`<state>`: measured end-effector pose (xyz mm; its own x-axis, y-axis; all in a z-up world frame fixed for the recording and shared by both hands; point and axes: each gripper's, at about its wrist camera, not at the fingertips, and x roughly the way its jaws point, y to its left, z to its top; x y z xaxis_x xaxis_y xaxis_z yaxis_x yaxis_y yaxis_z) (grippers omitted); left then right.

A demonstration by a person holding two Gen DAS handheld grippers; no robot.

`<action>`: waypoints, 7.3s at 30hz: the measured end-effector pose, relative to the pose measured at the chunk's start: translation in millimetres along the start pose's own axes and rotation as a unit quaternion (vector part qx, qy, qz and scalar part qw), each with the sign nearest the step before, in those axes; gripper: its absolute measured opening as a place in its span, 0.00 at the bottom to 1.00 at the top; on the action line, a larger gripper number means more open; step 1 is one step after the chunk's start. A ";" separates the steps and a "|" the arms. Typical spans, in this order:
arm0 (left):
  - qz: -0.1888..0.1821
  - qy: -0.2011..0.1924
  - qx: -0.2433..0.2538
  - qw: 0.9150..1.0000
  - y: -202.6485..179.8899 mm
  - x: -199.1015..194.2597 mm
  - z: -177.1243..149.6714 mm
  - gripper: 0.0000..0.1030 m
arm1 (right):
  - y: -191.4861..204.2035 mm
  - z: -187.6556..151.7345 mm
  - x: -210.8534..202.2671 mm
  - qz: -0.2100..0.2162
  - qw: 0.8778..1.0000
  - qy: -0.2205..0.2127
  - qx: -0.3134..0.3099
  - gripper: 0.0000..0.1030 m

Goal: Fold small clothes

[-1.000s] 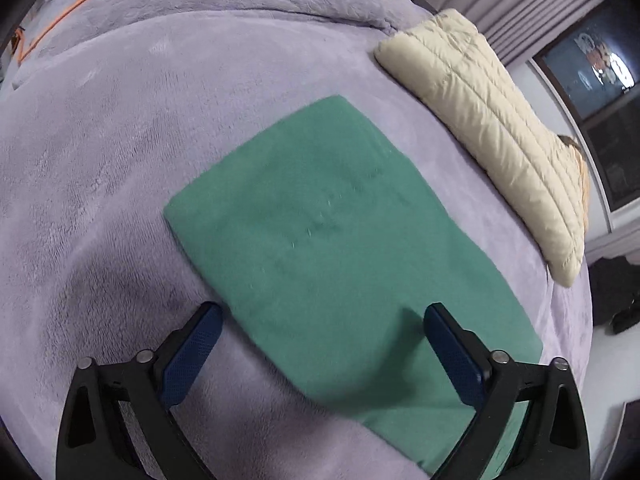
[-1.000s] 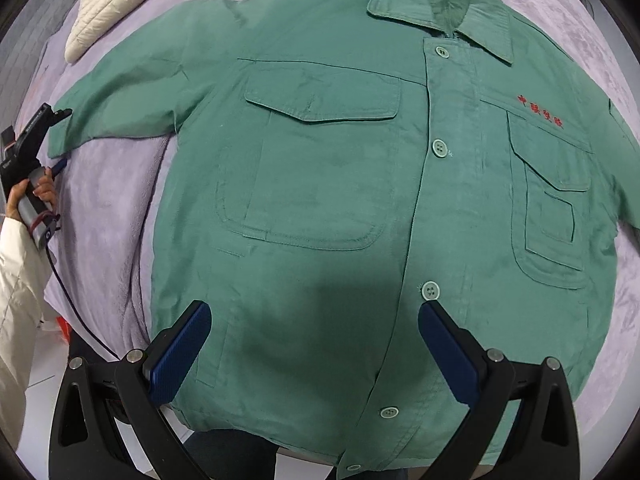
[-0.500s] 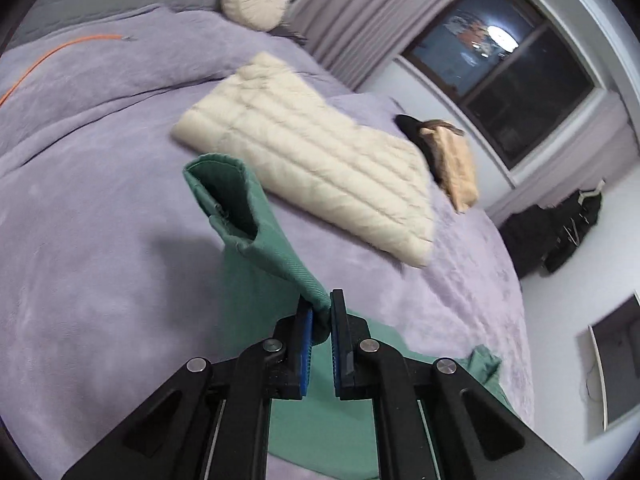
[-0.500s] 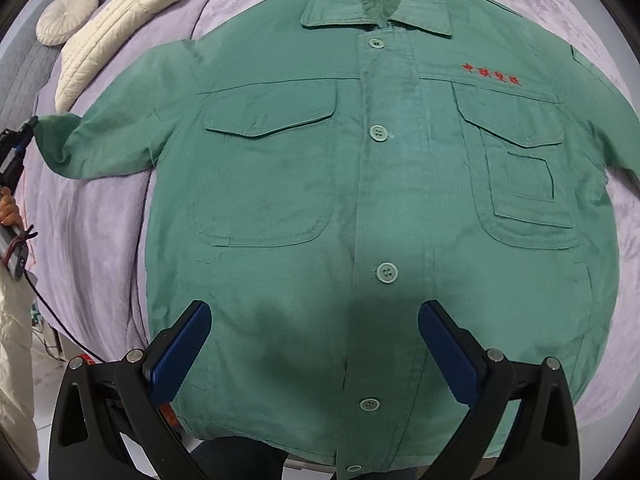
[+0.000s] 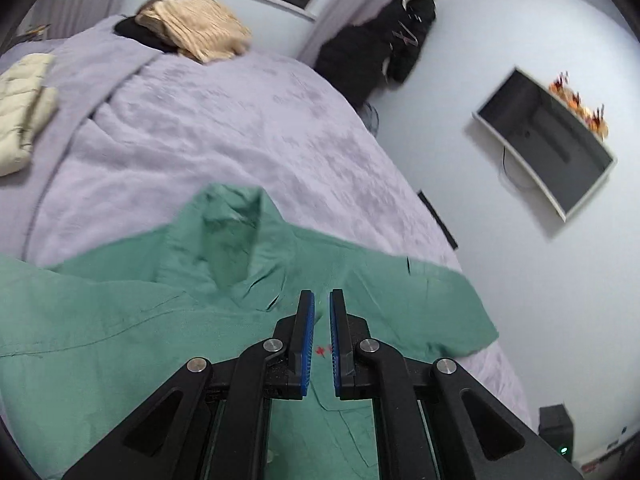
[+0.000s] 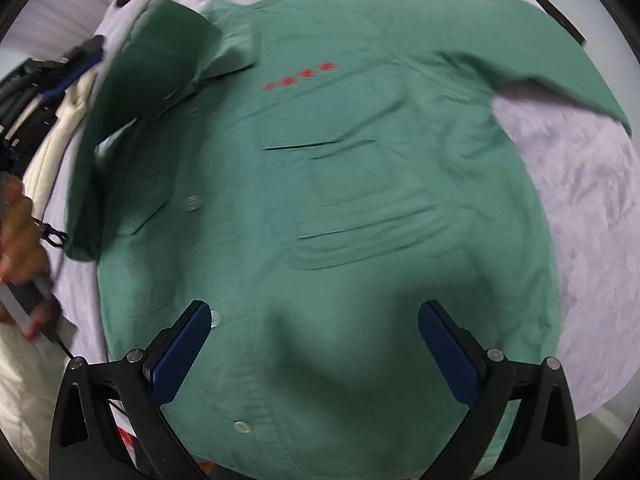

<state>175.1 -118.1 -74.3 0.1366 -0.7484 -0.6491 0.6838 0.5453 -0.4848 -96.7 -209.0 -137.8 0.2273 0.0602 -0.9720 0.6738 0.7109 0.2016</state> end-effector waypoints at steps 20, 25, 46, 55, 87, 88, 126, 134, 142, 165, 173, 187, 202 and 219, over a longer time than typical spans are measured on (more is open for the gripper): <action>0.238 0.057 -0.002 0.970 77.1 -60.6 -68.3 0.76 | 21.2 105.4 54.6 0.198 0.979 -0.033 0.044 1.00; 0.329 0.053 -0.121 0.935 174.8 -92.3 -77.9 0.76 | 43.1 131.2 93.2 0.274 0.954 -0.034 0.118 1.00; 0.335 0.113 -0.140 0.925 217.5 -93.8 -115.7 0.76 | -14.2 116.2 84.6 0.233 0.958 -0.061 0.156 0.14; 0.350 0.083 -0.156 0.920 231.9 -134.8 -86.0 0.76 | -13.7 101.1 32.4 0.163 0.978 -0.098 0.092 0.21; 0.306 0.199 -0.051 0.930 136.9 -92.8 -105.9 0.76 | -74.3 40.4 3.7 0.147 0.978 -0.064 0.130 0.46; 0.297 0.202 -0.045 0.932 127.0 -88.1 -105.7 0.76 | -79.6 39.0 0.6 0.148 0.977 -0.067 0.137 0.47; 0.169 0.223 0.048 0.959 -136.3 137.0 -71.7 0.76 | -395.4 136.7 -22.0 0.305 0.806 -0.225 0.454 0.53; 0.159 0.215 0.059 0.962 -156.4 189.5 -57.0 0.76 | -388.1 156.4 -30.4 0.383 0.782 -0.251 0.423 0.09; 0.154 0.216 0.096 0.959 -174.1 208.0 -77.7 0.76 | -318.8 196.1 -78.1 0.452 0.800 -0.275 0.283 0.09; 0.296 0.111 -0.080 0.945 108.7 -60.6 -78.7 0.76 | 119.6 151.4 97.4 0.242 0.960 -0.007 -0.143 0.13; 0.303 0.117 -0.134 0.936 162.1 -102.0 -113.3 0.76 | 74.3 163.1 75.2 0.225 0.971 -0.079 0.009 0.57; 0.297 0.098 -0.186 0.931 212.8 -140.6 -112.1 0.76 | 248.8 49.9 86.8 0.033 0.911 -0.072 -0.406 0.25; 0.231 0.123 -0.122 0.957 163.6 -86.6 -97.0 0.76 | 109.1 106.3 58.1 0.239 0.967 -0.034 -0.080 0.44; 0.285 0.096 -0.172 0.938 195.0 -134.2 -120.5 0.76 | 245.7 108.1 96.8 0.287 0.941 0.035 -0.178 0.22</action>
<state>203.8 134.1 -152.4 0.2567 -0.2344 -0.9376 0.2631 0.9505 -0.1656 166.8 -104.3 -169.2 0.4270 0.5429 -0.7231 0.1730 0.7359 0.6547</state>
